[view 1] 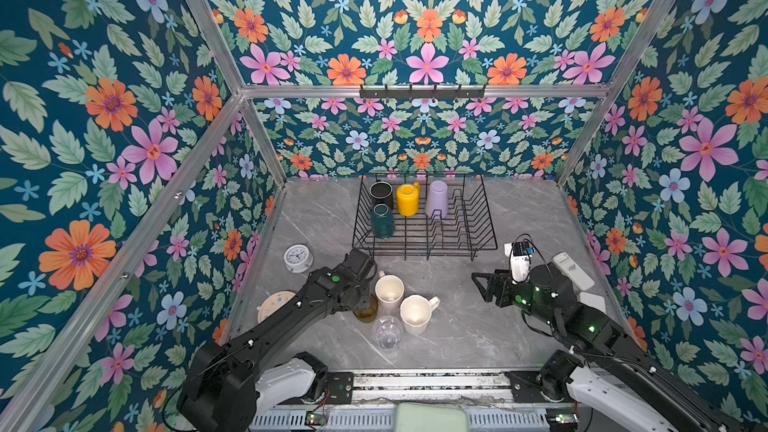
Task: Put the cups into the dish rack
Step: 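Move the left gripper down to the gold textured glass and grasp it, then lift the gold glass and pass it to the right gripper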
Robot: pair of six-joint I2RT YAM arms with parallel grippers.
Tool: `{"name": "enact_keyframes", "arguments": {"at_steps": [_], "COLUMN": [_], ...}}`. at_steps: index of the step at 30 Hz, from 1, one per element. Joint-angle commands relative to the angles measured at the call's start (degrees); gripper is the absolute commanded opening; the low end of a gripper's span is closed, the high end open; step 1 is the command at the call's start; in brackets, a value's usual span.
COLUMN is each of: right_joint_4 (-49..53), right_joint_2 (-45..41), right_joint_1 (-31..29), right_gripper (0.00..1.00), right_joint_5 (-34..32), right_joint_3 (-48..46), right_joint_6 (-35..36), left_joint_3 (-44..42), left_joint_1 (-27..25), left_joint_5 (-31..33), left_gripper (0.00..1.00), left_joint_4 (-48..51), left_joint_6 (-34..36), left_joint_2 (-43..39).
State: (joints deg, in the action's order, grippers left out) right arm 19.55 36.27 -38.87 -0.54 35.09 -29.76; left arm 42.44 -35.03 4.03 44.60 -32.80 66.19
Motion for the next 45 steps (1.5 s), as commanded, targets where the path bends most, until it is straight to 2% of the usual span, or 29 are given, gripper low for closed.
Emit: {"name": "enact_keyframes", "arguments": {"at_steps": [1, 5, 13, 19, 27, 32, 39, 42, 45], "right_joint_4": [0.2, 0.0, 0.0, -0.4, -0.6, -0.8, -1.8, -3.0, -5.4], "right_joint_2": [-0.3, -0.6, -0.9, -0.5, -0.1, 0.8, 0.7, 0.7, 0.6], "right_joint_1": [0.0, 0.0, 0.0, 0.0, 0.0, 0.0, 0.0, 0.0, 0.0], "right_gripper": [0.85, 0.85, 0.85, 0.85, 0.85, 0.86, 0.87, 0.87, 0.87], "right_joint_5": [-0.2, -0.3, -0.2, -0.2, 0.3, 0.9, 2.2, 3.6, 6.1], "right_joint_3": [0.4, 0.1, -0.5, -0.4, 0.2, 1.2, 1.4, 1.5, 1.2], "right_joint_6": [0.6, 0.5, 0.4, 0.5, 0.5, 0.8, 0.5, 0.4, 0.3], "left_joint_3": [-0.1, -0.6, -0.5, -0.2, 3.2, 9.6, 18.5, 20.6, 19.3], "left_joint_1": [-0.5, -0.8, -0.9, -0.9, -0.9, -0.8, -0.6, -0.5, 0.1], "left_joint_5": [2.0, 1.7, 1.8, 2.2, 5.9, 11.3, 16.2, 11.2, 1.1], "left_gripper": [0.49, 0.4, 0.09, 0.0, 0.0, 0.0, 0.0, 0.0, 0.0], "left_joint_4": [-0.4, -1.4, -1.5, -0.9, 3.5, 10.3, 10.7, 5.3, -4.4], "left_joint_6": [-1.5, -1.6, -1.5, -1.6, -0.5, 1.0, 3.6, 5.9, 7.6], "left_joint_2": [1.5, 3.0, 3.9, 3.4, 0.6, -2.0, -9.6, -11.7, -12.0]}}
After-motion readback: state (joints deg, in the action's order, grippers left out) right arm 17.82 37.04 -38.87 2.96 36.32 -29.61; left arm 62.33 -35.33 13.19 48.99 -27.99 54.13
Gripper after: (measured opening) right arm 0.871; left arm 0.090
